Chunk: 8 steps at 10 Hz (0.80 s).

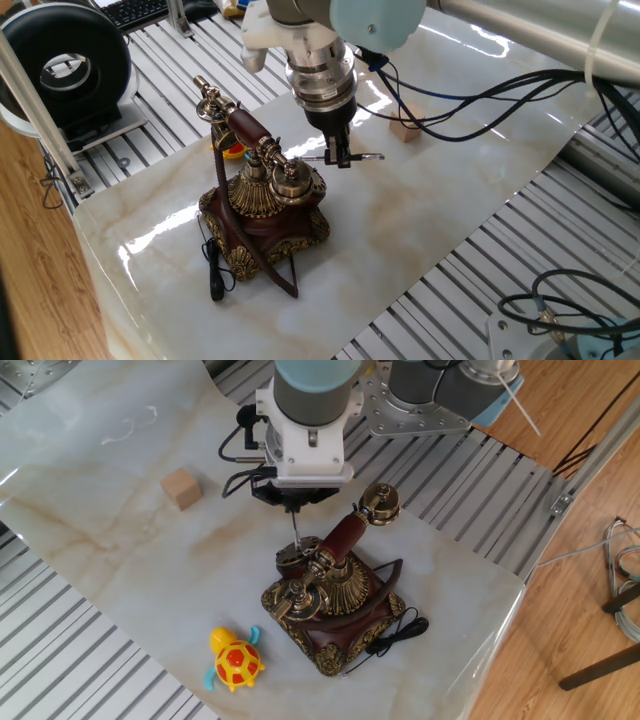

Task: Dial a number on an old rotary phone

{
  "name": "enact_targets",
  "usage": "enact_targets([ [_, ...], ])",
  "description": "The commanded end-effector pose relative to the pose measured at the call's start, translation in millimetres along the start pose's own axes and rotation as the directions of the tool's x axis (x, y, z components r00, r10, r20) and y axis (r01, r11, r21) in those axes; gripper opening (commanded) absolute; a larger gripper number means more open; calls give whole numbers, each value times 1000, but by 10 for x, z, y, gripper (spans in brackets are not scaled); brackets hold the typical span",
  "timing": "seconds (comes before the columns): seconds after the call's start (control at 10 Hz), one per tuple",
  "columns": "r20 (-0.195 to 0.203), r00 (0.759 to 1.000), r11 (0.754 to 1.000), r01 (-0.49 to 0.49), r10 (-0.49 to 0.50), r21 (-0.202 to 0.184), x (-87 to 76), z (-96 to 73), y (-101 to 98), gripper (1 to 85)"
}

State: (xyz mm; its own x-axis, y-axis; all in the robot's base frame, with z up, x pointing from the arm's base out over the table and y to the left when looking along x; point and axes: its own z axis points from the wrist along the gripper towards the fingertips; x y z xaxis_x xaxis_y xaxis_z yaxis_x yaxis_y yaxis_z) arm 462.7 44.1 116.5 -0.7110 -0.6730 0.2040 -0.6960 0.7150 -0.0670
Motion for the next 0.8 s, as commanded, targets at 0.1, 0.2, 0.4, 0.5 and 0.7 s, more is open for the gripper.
enact_targets([
  [0.1, -18, 999, 999, 31, -31, 21, 7, 63, -68, 13],
  [0.2, -28, 999, 998, 42, -41, 36, 39, 66, -115, 13],
  [0.4, -15, 999, 999, 30, -30, 22, 15, 71, -80, 13],
  [0.5, -17, 999, 999, 30, -29, 24, 15, 76, -86, 13],
  [0.7, -22, 999, 999, 32, -32, 26, 10, 85, -87, 13],
])
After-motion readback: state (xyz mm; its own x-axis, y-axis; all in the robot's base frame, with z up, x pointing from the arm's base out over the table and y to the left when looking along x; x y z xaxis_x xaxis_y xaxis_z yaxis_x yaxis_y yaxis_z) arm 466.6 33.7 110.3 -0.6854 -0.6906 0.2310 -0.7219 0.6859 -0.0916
